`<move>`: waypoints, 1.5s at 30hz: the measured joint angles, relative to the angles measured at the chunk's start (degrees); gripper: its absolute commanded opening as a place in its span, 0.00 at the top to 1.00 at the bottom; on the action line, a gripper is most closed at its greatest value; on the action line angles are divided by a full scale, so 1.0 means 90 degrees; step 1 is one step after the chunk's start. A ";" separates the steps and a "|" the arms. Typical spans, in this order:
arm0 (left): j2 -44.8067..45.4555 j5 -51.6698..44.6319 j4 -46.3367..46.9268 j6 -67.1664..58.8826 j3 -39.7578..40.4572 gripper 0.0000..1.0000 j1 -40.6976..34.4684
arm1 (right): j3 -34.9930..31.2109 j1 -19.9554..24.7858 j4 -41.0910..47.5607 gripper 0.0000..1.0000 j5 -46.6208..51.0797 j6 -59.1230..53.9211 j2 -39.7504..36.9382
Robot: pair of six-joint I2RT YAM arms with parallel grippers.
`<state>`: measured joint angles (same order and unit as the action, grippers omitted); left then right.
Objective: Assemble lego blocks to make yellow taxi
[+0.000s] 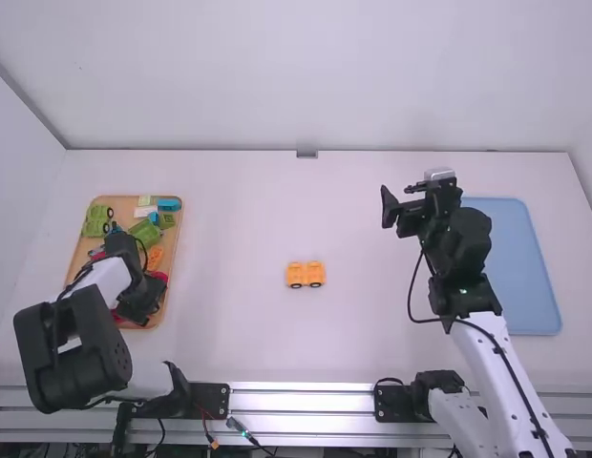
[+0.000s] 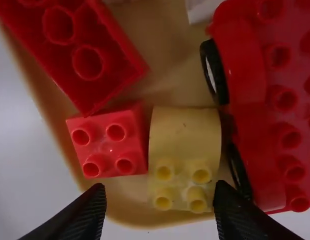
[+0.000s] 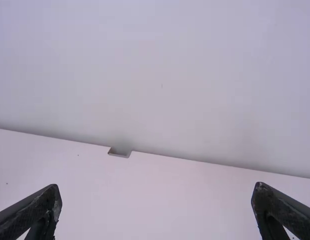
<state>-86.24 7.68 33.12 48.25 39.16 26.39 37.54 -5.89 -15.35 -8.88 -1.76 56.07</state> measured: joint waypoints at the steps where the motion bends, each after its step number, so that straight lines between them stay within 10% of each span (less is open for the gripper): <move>1: 0.0000 -0.0017 -0.0046 -0.0002 -0.0015 0.43 0.0000 | 0.0000 0.0000 -0.0002 0.01 -0.0015 0.0022 0.0000; 21: 0.0000 0.0010 -0.0979 -0.0002 -0.0427 0.51 0.0000 | 0.0000 0.0000 0.0015 0.01 -0.0012 0.0010 0.0000; 39: 0.0000 -0.0002 -0.0272 0.0335 -0.0019 0.96 0.0002 | 0.0000 0.0000 0.0090 0.01 -0.0015 -0.0007 0.0000; 45: 0.0000 -0.0335 0.0493 0.1020 0.0546 0.98 0.0000 | 0.0000 0.0000 0.0107 0.01 -0.0024 0.0002 0.0000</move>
<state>-86.24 4.67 37.56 57.43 44.07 26.39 37.54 -5.89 -14.39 -9.10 -1.74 56.07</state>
